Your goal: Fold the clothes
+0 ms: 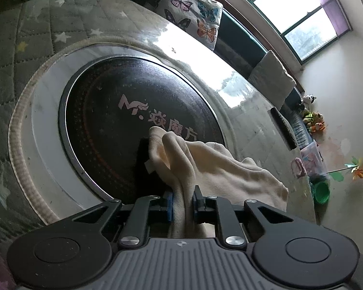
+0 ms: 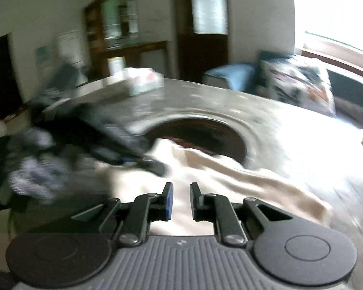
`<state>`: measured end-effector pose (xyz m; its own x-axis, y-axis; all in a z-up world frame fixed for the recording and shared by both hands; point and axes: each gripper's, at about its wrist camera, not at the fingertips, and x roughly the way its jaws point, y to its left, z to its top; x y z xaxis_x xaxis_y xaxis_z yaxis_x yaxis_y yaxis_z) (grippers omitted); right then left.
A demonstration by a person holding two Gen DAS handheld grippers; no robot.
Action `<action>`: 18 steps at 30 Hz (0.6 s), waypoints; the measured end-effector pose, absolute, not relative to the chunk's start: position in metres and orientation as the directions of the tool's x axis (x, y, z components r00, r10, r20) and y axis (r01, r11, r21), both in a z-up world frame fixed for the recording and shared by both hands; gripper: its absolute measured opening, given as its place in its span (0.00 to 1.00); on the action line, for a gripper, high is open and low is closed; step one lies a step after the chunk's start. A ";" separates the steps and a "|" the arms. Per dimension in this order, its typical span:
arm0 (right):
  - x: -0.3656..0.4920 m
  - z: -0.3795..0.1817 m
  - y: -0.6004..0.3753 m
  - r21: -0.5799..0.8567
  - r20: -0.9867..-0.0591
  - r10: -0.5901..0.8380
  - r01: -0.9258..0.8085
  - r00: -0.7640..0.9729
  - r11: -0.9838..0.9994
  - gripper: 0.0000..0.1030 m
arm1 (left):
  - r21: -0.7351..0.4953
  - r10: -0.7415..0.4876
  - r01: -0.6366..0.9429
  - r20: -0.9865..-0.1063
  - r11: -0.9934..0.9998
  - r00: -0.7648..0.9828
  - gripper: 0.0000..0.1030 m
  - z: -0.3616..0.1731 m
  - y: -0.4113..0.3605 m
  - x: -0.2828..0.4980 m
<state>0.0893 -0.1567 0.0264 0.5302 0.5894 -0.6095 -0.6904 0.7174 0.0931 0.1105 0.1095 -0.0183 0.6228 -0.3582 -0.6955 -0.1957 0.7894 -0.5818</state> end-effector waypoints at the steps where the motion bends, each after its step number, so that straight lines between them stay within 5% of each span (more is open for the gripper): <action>1: 0.096 0.024 -0.164 0.087 -0.615 0.562 -0.661 0.553 0.745 0.12 | -0.576 -0.355 -0.195 -0.698 0.794 0.622 0.16 -0.018 0.109 0.110; 13: 0.146 -0.006 -0.239 0.108 -0.644 0.360 -0.387 0.674 0.916 0.17 | -0.503 -0.302 -0.166 -0.717 0.848 0.628 0.16 -0.009 0.097 0.112; 15: 0.152 -0.010 -0.247 0.120 -0.645 0.346 -0.357 0.682 0.926 0.34 | -0.486 -0.290 -0.158 -0.718 0.859 0.632 0.16 -0.006 0.094 0.113; 18: 0.159 -0.016 -0.254 0.154 -0.649 0.341 -0.322 0.680 0.934 0.36 | -0.457 -0.271 -0.145 -0.723 0.877 0.636 0.16 -0.003 0.089 0.114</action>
<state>0.1588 -0.2538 -0.0161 0.6796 0.3410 -0.6495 -0.3218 0.9342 0.1538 0.1138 0.0892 -0.0035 0.6359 -0.2711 -0.7226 -0.1454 0.8774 -0.4572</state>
